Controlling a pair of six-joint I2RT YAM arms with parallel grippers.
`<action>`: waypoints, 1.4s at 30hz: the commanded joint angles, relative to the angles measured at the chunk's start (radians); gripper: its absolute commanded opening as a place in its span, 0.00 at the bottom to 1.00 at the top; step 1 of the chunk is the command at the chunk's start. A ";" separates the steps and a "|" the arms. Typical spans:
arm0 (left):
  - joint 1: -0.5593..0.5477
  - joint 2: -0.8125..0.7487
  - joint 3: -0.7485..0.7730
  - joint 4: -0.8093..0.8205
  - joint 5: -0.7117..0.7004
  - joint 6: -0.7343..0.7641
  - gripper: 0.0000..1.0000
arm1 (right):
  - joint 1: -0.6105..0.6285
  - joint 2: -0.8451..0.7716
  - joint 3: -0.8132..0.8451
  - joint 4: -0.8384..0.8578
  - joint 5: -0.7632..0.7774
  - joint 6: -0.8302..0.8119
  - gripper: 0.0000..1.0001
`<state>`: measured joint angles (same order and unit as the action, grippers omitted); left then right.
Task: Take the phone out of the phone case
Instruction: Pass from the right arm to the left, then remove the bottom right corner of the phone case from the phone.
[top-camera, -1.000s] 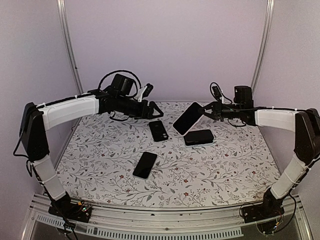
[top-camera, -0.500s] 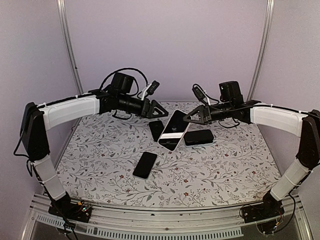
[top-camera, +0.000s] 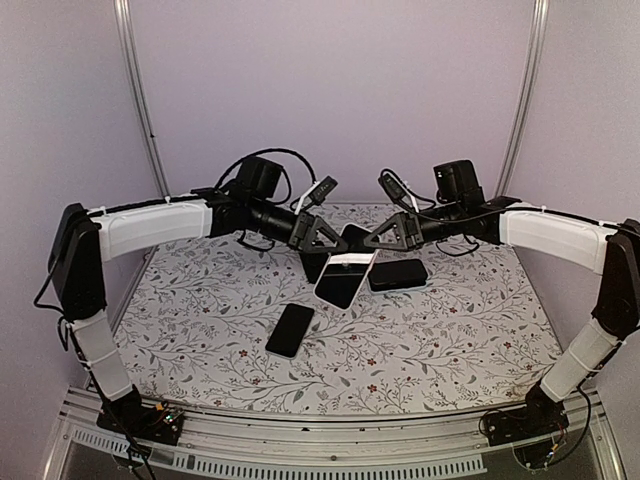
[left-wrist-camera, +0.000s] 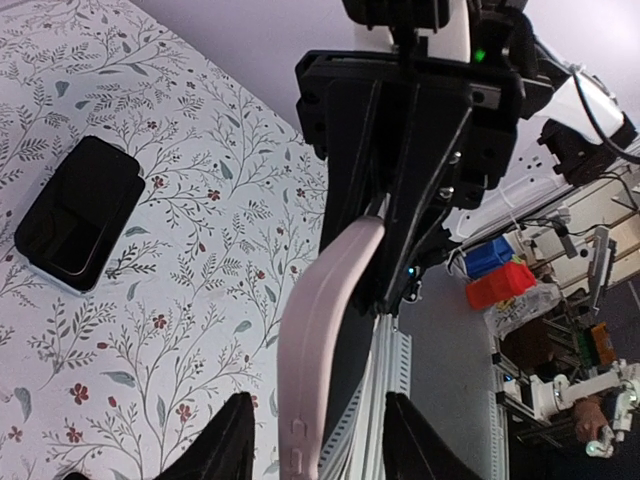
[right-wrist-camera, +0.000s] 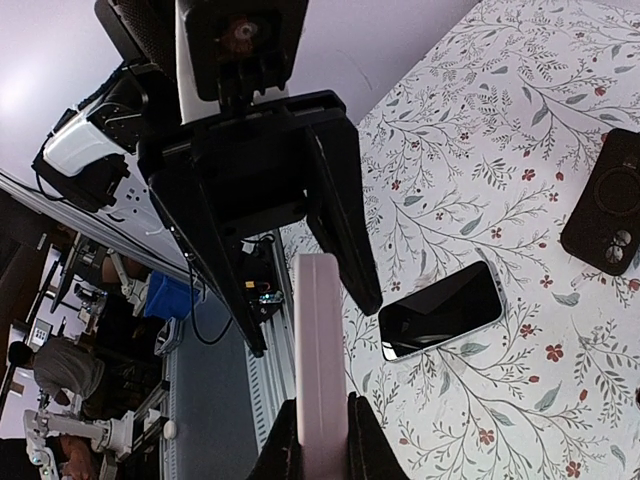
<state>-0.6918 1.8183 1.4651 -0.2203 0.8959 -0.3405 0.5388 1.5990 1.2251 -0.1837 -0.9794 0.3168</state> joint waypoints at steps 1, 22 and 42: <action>-0.018 0.017 -0.012 0.030 0.058 0.008 0.41 | 0.009 0.005 0.058 0.011 -0.050 -0.027 0.00; 0.127 -0.077 -0.308 0.881 0.044 -0.723 0.00 | 0.009 -0.131 -0.140 0.243 0.226 0.109 0.88; 0.125 -0.057 -0.387 1.311 -0.122 -1.052 0.00 | 0.092 -0.135 -0.257 0.509 0.278 0.339 0.84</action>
<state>-0.5499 1.7771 1.0794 0.9657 0.7925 -1.3537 0.6281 1.4689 0.9676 0.2592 -0.7189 0.6174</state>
